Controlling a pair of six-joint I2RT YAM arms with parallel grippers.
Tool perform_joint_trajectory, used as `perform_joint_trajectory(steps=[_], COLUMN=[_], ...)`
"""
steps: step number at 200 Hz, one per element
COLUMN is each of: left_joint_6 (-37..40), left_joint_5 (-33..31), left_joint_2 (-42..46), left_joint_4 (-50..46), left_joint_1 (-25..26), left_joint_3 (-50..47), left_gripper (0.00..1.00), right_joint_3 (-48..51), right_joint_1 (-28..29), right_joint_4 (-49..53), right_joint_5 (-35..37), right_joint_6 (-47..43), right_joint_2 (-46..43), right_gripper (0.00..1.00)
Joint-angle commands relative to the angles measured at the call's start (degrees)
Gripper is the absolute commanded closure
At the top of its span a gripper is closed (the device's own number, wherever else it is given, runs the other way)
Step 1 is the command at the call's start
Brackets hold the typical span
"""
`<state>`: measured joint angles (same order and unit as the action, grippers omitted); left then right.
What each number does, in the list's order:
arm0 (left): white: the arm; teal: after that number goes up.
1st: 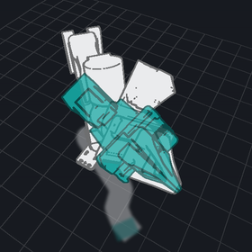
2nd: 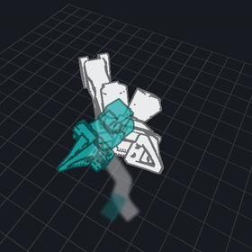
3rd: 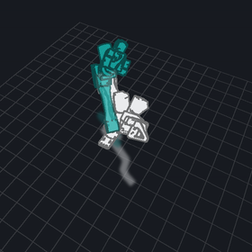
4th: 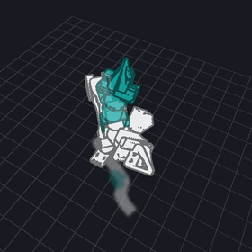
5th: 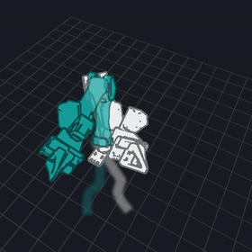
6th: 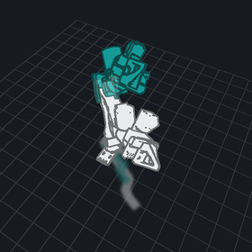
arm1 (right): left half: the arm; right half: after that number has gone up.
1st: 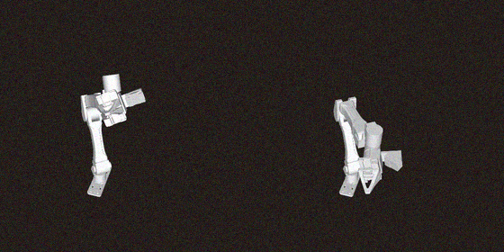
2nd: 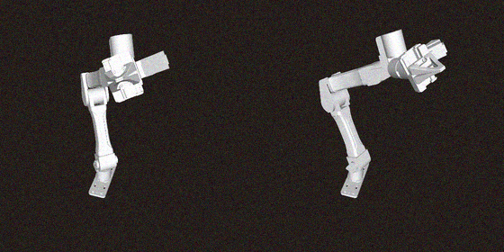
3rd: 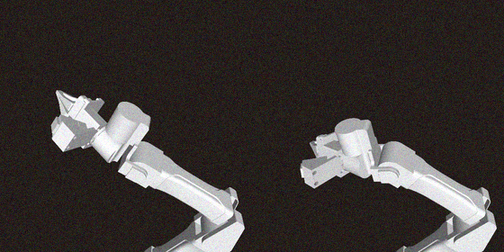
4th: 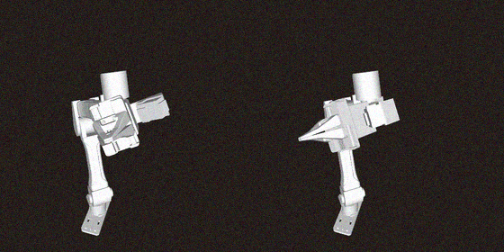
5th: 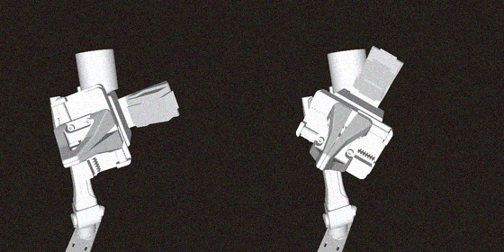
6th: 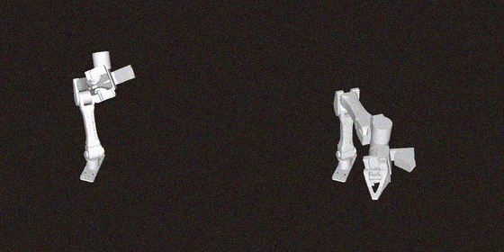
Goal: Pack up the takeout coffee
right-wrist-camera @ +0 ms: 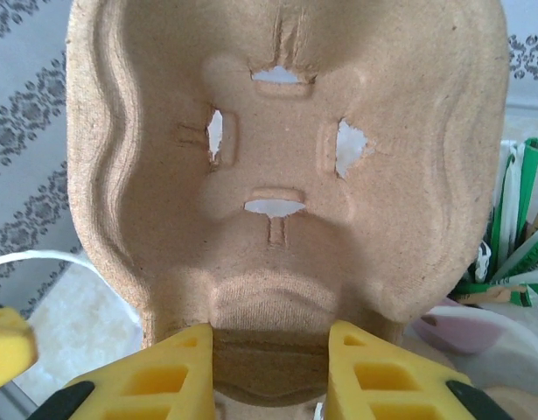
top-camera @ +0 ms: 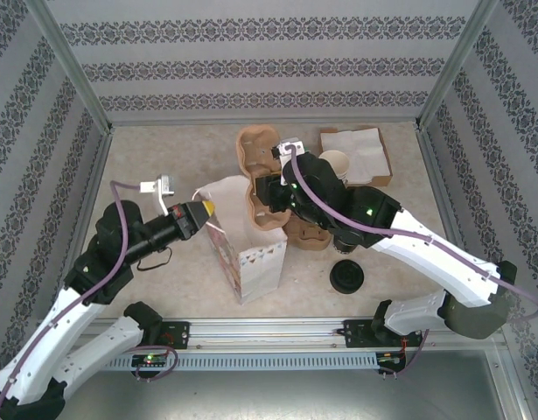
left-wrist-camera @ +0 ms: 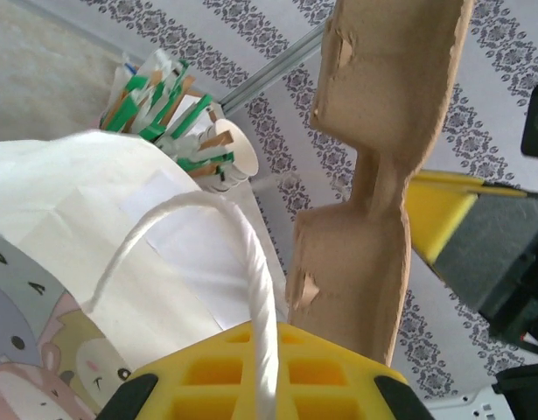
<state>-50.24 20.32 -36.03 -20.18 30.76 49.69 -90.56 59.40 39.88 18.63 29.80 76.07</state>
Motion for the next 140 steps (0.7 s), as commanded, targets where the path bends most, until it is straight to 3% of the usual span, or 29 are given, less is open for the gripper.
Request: perform_joint_trajectory(steps=[1, 140], left_joint_6=[-2.2, -6.1], left_joint_5=[0.3, 1.2], left_joint_2=[3.0, 9.2], left_joint_4=[0.8, 0.1], left_joint_1=[0.7, 0.8], left_joint_3=[-3.6, -5.6], left_gripper=[1.0, 0.95], right_joint_3=[-0.1, -19.0], right_joint_1=[0.8, 10.3], right_joint_4=[1.3, 10.0], right_joint_5=[0.1, 10.1], right_joint_6=[-0.6, 1.5], right_joint_2=[1.3, 12.7], right_gripper=[0.72, 0.72])
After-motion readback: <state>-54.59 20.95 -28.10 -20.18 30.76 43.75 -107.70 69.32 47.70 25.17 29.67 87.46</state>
